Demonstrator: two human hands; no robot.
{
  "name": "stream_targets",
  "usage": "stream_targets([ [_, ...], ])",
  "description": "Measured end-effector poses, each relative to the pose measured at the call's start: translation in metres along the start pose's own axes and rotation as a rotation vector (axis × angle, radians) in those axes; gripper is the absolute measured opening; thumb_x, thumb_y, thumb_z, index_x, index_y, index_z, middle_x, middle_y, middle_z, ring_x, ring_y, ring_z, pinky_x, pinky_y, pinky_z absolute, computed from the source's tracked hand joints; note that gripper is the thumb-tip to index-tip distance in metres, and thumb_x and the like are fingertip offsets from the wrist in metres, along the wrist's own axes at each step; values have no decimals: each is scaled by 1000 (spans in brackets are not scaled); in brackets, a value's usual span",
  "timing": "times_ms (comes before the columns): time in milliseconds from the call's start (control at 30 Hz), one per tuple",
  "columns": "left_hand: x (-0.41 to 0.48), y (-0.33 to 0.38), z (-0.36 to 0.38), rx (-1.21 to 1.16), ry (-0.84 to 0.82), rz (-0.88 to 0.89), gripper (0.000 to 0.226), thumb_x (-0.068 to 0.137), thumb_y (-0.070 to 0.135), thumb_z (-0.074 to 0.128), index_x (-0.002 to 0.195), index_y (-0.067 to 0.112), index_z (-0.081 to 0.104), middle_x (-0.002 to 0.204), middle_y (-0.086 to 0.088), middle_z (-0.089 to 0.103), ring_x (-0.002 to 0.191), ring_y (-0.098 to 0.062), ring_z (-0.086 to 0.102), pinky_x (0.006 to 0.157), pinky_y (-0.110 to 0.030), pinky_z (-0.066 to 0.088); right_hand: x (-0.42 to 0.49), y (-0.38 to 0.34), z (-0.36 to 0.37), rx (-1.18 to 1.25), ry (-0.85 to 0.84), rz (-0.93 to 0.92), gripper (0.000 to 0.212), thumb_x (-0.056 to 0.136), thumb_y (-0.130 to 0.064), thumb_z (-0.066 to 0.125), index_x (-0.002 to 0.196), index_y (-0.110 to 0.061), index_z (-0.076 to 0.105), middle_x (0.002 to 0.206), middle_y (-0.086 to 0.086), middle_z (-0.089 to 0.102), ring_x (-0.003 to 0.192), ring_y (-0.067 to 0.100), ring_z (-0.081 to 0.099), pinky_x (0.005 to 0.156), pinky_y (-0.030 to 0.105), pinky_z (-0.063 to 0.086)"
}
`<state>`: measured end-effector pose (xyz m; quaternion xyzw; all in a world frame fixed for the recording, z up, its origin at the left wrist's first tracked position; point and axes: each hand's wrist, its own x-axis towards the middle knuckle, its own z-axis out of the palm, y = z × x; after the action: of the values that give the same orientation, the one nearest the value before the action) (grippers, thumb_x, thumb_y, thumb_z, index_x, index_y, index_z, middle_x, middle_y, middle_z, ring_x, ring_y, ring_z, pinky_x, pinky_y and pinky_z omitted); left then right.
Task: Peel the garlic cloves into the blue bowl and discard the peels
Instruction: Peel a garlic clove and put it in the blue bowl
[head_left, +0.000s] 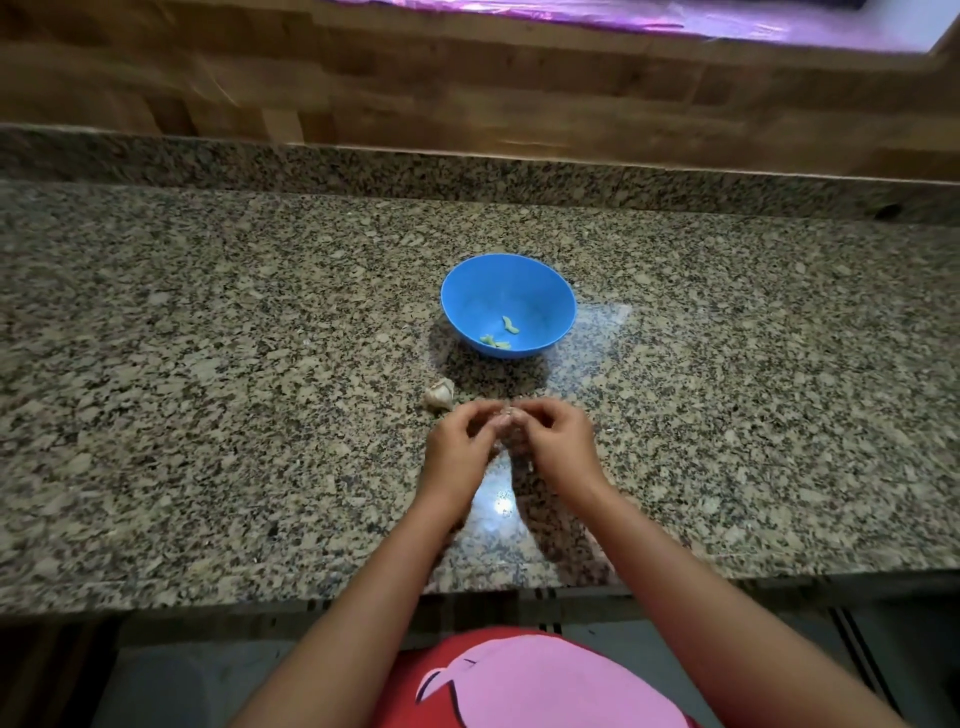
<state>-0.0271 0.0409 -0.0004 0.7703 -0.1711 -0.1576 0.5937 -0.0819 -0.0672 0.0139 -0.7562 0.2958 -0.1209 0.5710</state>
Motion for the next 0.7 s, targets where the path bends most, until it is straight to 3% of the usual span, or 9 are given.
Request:
stream_targets([
  [100, 3, 4, -1, -189, 44, -90, 6, 84, 16, 69, 90, 16, 69, 85, -1, 72, 81, -15, 68, 71, -27, 56, -9, -12, 3, 368, -61, 108, 15, 91, -1, 54, 93, 0, 69, 74, 9, 68, 60, 12, 61, 60, 22, 55],
  [233, 5, 17, -6, -305, 43, -97, 6, 79, 8, 72, 80, 12, 68, 77, -3, 69, 72, -16, 65, 64, -25, 55, -13, -23, -9, 712, -164, 237, 11, 88, 2, 56, 84, 0, 66, 70, 10, 69, 59, 16, 64, 61, 24, 57],
  [433, 6, 25, -4, -323, -14, -45, 7, 83, 7, 67, 81, 11, 62, 75, -1, 63, 70, -9, 60, 68, -21, 51, -9, -30, -20, 731, -195, 321, 8, 84, 3, 60, 84, 0, 67, 70, 9, 68, 63, 16, 65, 58, 24, 57],
  [600, 9, 21, 1, -156, -15, 25, 15, 89, 9, 59, 78, 19, 56, 81, -2, 58, 75, -14, 56, 69, -31, 51, -11, -29, -10, 769, -91, 306, 9, 85, 5, 58, 83, 0, 65, 65, 5, 69, 58, 12, 63, 52, 20, 52],
  [700, 8, 23, 3, -61, -5, 72, 22, 92, 9, 55, 77, 24, 52, 91, -3, 54, 81, -17, 57, 67, -23, 52, -14, -29, -2, 876, -25, 328, 11, 86, 7, 55, 83, 2, 63, 67, 9, 67, 58, 13, 62, 51, 21, 53],
])
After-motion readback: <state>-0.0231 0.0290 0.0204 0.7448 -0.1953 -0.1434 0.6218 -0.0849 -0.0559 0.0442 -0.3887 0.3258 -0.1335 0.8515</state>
